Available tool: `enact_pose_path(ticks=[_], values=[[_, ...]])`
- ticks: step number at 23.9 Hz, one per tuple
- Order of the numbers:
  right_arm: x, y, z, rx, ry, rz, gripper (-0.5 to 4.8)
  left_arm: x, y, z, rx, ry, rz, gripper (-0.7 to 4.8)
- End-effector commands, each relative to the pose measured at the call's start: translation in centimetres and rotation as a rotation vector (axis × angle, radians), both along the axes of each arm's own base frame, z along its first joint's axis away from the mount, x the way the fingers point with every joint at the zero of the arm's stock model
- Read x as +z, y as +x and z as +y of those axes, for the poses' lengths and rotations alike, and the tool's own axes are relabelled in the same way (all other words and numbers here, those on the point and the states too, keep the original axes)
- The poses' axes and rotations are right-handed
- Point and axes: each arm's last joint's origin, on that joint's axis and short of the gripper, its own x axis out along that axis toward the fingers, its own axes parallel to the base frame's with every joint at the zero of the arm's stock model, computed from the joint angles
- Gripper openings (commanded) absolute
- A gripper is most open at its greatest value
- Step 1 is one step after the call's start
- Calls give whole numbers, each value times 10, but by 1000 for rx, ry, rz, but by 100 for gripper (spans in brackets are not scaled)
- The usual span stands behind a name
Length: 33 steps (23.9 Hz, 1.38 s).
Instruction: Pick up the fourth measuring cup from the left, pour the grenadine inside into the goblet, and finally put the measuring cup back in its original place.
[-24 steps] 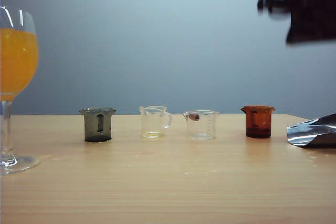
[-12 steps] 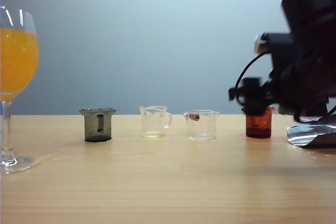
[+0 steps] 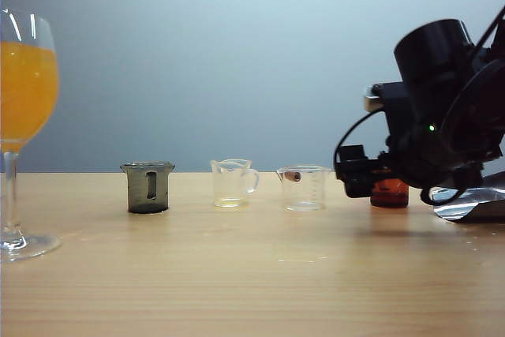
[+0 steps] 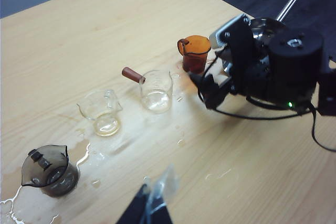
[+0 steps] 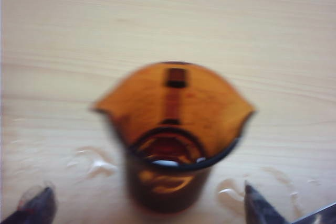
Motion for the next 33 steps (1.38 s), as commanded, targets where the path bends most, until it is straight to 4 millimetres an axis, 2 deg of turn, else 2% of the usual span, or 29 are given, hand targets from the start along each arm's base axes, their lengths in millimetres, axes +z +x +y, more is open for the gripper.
enact_pose_path(ticks=[1,5,12,21,22,23,25,29,33], values=[[4,9,-6,-4,22,-28,479,0,0,0,-5,-2,5,-5],[2,24,-13,42,50,-23,479,0,-1,0,-5,3,11,-5],[-12,45,-7,42,42,-11,479,-1,-1,1,-4,6,17,-5],[-10,54,-9,30,46,-14,479,-2,-1,1,-4,15,29,-5],[-10,54,-9,30,46,-15,443,-2,-1,1,-4,15,30,-5],[-10,54,-9,37,50,-17,314,-2,-1,1,-4,16,30,-5],[-10,54,-9,37,50,-16,236,-2,-2,1,-4,16,31,-5],[-8,54,-9,37,52,-27,201,-1,-3,2,-4,14,29,-5],[15,53,-8,70,79,-83,201,7,-9,7,12,0,-4,-5]])
